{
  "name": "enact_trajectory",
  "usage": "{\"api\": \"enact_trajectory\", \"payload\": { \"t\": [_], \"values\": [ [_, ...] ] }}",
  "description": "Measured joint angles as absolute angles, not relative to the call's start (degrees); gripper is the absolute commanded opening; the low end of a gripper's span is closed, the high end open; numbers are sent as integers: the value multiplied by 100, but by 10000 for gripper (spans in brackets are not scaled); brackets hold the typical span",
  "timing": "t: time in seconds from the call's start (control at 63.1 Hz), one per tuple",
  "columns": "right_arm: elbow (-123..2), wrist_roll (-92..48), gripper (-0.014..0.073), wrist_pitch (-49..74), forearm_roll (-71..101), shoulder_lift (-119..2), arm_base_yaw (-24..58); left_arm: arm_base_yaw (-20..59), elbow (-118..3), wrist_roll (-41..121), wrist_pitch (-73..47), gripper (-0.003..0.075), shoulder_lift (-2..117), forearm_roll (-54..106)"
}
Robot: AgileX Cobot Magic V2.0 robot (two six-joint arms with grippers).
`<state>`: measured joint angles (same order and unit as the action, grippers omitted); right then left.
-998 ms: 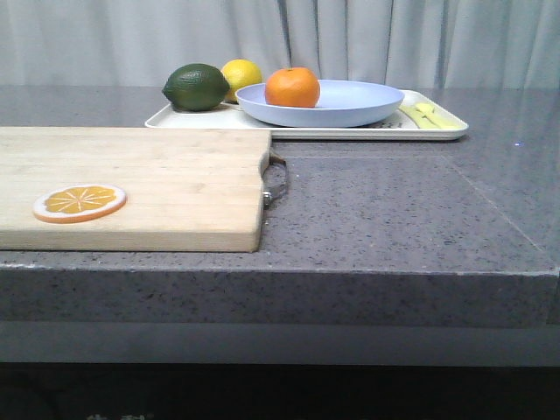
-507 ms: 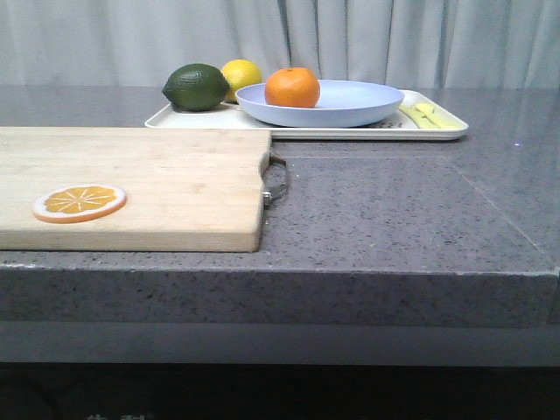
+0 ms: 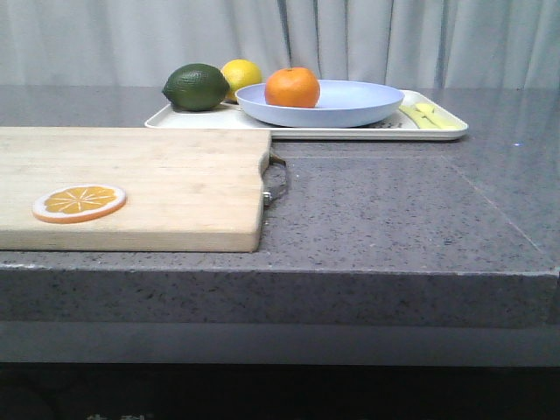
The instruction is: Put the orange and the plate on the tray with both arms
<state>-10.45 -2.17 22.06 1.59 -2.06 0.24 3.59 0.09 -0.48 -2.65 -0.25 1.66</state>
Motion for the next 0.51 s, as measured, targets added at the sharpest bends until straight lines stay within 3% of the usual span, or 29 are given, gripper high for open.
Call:
{"api": "enact_trajectory", "payload": {
  "t": [0.238, 0.507],
  "values": [
    [101, -227, -68, 728, 159, 48, 24, 359, 9, -48, -265, -18, -25, 166],
    [160, -227, -68, 187, 159, 48, -129, 359, 9, -48, -265, -18, -25, 166]
  ]
}}
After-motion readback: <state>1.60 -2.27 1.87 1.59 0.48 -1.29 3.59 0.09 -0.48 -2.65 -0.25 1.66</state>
